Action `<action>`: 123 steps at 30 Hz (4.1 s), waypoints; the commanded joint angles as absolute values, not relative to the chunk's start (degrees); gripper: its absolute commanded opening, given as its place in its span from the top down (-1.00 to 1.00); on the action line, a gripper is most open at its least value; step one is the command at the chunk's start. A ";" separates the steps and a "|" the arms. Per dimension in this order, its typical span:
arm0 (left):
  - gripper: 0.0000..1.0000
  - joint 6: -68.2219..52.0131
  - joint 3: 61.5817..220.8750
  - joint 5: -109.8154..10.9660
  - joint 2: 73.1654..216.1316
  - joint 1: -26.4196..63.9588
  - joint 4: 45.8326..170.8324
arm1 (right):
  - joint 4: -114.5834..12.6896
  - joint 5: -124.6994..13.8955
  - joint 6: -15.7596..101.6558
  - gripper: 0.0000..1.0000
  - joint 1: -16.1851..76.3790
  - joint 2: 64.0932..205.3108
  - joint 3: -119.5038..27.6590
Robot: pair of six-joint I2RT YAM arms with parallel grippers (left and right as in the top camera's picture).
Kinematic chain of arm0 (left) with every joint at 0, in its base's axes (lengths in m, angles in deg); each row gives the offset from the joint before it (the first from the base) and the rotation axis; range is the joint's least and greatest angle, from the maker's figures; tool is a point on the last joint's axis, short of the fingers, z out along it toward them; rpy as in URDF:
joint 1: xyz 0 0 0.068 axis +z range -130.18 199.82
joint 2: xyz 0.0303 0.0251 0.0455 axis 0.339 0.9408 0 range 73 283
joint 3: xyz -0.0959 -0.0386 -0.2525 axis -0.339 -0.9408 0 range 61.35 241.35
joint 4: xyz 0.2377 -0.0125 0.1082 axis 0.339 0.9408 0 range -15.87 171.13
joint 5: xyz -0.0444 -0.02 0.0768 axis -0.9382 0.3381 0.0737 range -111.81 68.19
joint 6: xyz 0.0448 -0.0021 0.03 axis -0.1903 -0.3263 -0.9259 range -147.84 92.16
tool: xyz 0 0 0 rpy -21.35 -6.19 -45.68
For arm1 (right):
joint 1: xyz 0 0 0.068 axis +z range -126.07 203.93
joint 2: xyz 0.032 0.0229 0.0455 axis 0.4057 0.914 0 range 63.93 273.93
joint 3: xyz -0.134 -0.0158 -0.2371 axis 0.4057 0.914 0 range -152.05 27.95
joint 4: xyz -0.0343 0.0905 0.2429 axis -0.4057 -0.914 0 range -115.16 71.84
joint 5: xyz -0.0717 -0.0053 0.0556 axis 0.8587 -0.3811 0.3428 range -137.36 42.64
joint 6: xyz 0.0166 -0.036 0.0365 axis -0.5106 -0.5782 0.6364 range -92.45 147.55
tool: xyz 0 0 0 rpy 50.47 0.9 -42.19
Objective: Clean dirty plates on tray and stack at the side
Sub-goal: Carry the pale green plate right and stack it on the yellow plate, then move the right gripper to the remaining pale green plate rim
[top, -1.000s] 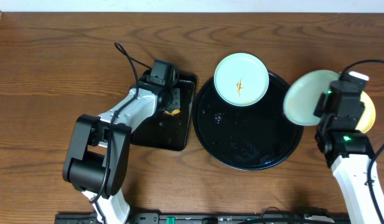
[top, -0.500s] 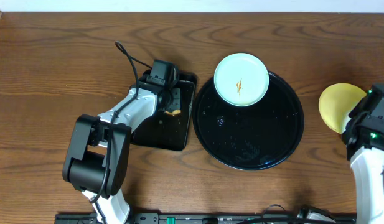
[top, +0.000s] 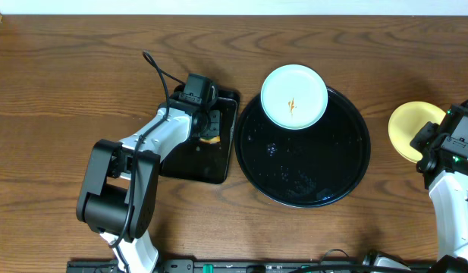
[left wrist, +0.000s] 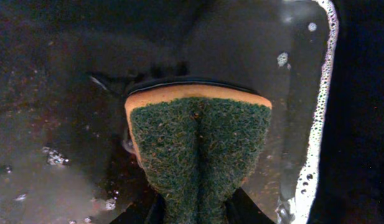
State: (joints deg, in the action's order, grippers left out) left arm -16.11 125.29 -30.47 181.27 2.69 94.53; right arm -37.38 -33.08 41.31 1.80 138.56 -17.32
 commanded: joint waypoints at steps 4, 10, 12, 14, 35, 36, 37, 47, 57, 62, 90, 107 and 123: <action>0.46 -17.08 125.34 -30.12 181.93 2.82 95.27 | -41.84 -26.30 47.32 0.30 1.19 139.08 -18.37; 0.45 -17.08 125.34 -30.12 181.93 2.82 95.34 | -47.61 -25.27 56.00 0.16 -2.55 143.15 -18.37; 0.44 -17.08 125.34 -30.12 181.93 2.82 95.51 | -49.30 -28.59 58.03 0.09 -4.49 144.90 -18.37; 0.45 -17.08 125.34 -30.12 181.93 2.82 95.75 | -50.15 -32.18 57.99 0.07 -6.44 146.45 -18.37; 0.44 -17.10 125.34 -30.12 181.93 2.82 95.75 | -36.10 -30.63 35.23 -0.12 -11.88 149.51 -18.37; 0.44 -17.10 125.34 -30.12 181.93 2.82 95.75 | -36.10 -29.91 33.40 -0.11 -11.88 150.25 -18.37; 0.44 -17.08 125.34 -30.12 181.93 2.82 95.75 | -36.20 -29.42 31.76 -0.09 -11.88 151.08 -18.37; 0.44 -17.10 125.34 -30.12 181.93 2.82 95.75 | -38.30 -21.84 30.03 -0.10 -11.88 159.19 -18.37; 0.44 -17.10 125.34 -30.12 181.93 2.82 95.75 | -38.15 -22.78 31.76 0.51 -12.05 161.38 -18.37; 0.44 -17.08 125.34 -30.12 181.93 2.82 95.80 | -38.54 -22.78 33.18 0.77 -12.05 161.38 -18.37; 0.44 -17.08 125.34 -30.12 181.93 2.82 95.93 | -37.67 -44.92 31.69 0.98 -9.13 148.90 -28.40; 0.44 -17.08 125.34 -30.12 181.93 2.82 95.95 | -31.02 -47.11 29.62 0.91 4.40 152.99 -29.15; 0.17 -17.08 125.34 -30.12 181.95 2.82 95.69 | -37.71 -64.51 29.62 0.37 9.45 153.66 -29.15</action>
